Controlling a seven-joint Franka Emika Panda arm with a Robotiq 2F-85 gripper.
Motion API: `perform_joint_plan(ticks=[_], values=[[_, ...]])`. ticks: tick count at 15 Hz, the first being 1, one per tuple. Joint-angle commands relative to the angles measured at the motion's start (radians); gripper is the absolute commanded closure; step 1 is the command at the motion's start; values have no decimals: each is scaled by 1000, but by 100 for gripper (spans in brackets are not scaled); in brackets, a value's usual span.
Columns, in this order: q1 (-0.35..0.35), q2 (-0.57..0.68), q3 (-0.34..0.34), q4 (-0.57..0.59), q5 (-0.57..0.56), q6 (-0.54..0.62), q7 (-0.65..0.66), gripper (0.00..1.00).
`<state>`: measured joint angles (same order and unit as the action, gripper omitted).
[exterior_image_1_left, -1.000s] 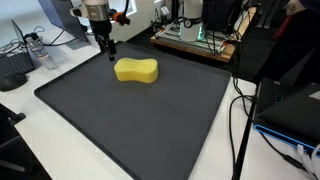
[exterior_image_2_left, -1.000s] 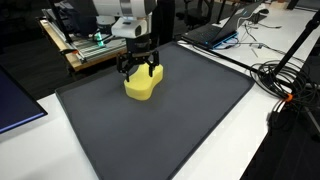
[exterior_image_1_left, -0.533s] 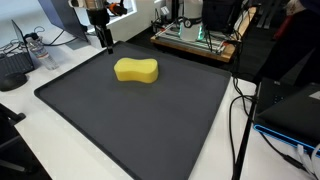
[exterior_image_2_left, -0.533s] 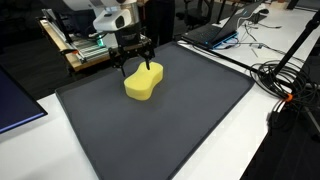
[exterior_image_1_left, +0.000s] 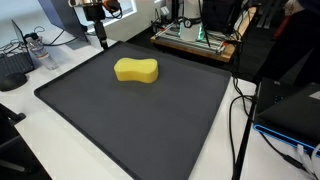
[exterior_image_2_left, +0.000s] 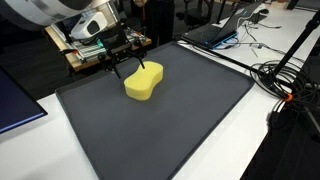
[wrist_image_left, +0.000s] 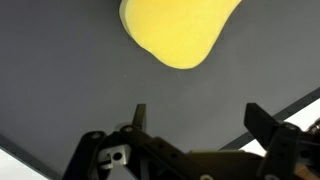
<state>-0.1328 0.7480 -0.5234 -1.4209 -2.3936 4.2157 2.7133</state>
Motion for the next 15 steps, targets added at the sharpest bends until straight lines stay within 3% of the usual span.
perform_joint_plan(ticks=[1,4,5,10,12,13,14,15], values=[[-23,-11,-9,-87,66,17,26,0],[67,-22,-136,-186,128,17,31,0],[-12,-6,-38,-113,70,-11,11,0],[-14,-6,-28,-122,71,-22,2,0],[-22,-6,-11,-110,136,3,95,0],[105,15,-202,-195,296,9,12,0],[157,13,-264,-233,357,11,8,0],[176,8,-275,-226,362,-9,71,0]])
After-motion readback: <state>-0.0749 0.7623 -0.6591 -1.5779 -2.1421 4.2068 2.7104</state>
